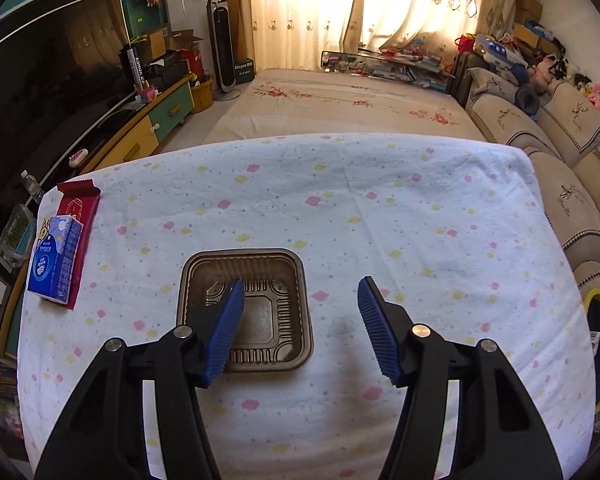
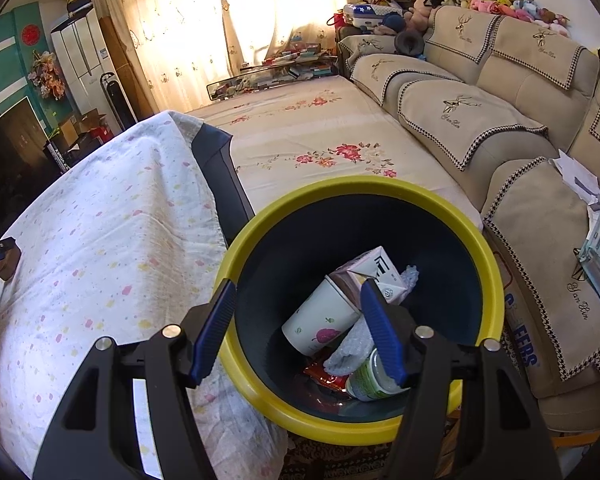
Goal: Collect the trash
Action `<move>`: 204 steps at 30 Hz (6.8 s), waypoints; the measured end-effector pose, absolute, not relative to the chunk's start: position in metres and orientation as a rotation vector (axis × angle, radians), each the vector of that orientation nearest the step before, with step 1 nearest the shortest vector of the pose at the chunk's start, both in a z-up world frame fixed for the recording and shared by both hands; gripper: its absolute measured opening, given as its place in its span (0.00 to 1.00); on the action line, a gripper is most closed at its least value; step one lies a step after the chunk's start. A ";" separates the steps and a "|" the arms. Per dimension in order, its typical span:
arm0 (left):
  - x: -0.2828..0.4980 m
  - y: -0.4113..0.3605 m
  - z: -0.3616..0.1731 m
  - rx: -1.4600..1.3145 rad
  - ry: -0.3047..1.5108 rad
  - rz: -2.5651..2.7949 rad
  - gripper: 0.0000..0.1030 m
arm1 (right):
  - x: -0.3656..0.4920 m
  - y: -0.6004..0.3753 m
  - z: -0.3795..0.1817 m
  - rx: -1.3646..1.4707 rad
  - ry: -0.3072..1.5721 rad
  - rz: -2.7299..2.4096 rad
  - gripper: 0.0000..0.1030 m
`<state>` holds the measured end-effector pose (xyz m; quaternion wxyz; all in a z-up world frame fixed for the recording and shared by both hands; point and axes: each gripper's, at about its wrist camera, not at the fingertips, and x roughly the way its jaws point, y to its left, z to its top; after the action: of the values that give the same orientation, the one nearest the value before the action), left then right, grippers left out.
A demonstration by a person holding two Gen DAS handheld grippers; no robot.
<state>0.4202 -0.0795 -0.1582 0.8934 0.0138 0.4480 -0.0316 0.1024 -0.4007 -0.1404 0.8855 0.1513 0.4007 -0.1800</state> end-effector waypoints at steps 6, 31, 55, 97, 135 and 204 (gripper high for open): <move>0.425 -0.087 -0.170 0.049 0.961 -0.058 0.49 | 0.107 -0.397 -0.142 0.315 0.841 -0.357 0.60; 0.321 -0.197 -0.095 0.204 0.761 -0.278 0.05 | 0.064 -0.410 -0.118 0.328 0.755 -0.370 0.60; 0.220 -0.548 -0.139 0.394 0.930 -0.874 0.06 | -0.050 -0.499 -0.125 0.466 0.688 -0.532 0.60; 0.083 -0.083 -0.022 0.050 0.531 -0.090 0.96 | -0.012 -0.296 -0.032 0.091 0.637 -0.136 0.93; 0.014 -0.042 -0.009 -0.009 0.472 -0.004 0.96 | -0.034 -0.253 -0.007 0.051 0.581 -0.095 0.93; 0.032 -0.054 -0.027 0.019 0.516 -0.041 0.96 | -0.028 -0.247 -0.028 0.055 0.605 -0.086 0.93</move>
<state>0.0324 -0.0543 -0.0273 0.9666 0.0095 0.2553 -0.0203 -0.0285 -0.2467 -0.0278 0.9533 0.0269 0.2980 -0.0422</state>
